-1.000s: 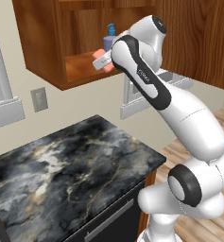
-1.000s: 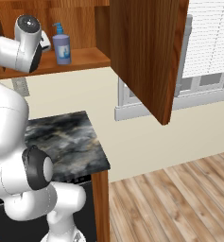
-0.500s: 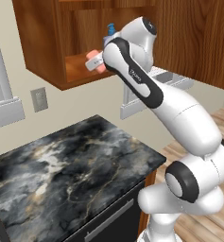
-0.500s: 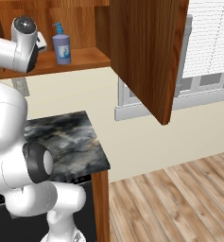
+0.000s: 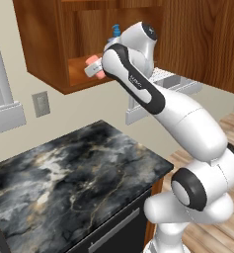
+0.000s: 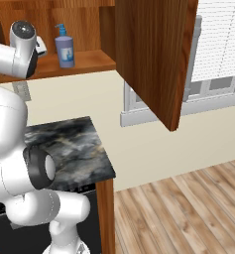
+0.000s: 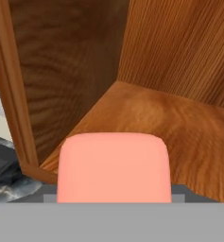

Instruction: Pick up the bar soap and soap dispenser from the sink, and place them back in the cabinet, and close the cabinet door.

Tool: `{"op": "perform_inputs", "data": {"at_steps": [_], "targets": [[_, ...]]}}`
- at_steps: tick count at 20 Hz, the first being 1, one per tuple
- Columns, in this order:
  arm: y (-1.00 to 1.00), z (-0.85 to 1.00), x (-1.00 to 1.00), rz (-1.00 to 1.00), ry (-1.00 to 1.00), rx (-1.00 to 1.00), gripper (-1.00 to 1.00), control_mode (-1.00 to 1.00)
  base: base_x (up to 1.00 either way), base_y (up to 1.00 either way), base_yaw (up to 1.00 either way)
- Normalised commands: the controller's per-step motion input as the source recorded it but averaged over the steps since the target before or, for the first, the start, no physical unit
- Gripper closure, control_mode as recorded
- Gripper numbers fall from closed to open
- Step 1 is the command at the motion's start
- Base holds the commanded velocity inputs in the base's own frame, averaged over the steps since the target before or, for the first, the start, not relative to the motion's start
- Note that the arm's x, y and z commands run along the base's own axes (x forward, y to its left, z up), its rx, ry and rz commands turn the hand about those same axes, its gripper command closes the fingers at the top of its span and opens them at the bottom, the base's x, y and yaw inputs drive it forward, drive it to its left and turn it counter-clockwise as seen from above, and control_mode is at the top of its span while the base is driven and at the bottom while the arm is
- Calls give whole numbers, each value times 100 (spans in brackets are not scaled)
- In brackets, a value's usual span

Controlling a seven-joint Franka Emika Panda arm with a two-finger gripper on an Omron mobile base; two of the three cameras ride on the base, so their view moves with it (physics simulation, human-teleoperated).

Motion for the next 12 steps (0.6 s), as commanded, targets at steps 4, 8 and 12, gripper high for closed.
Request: {"op": "perform_inputs", "data": {"at_steps": [4, 8, 12], "targets": [[6, -12, 13, 0, 0, 0, 100, -100, 0, 0, 0], [5, -12, 14, 0, 0, 0, 100, -100, 0, 0, 0], [3, -8, 16, 0, 0, 0, 100, -100, 0, 0, 0]]}}
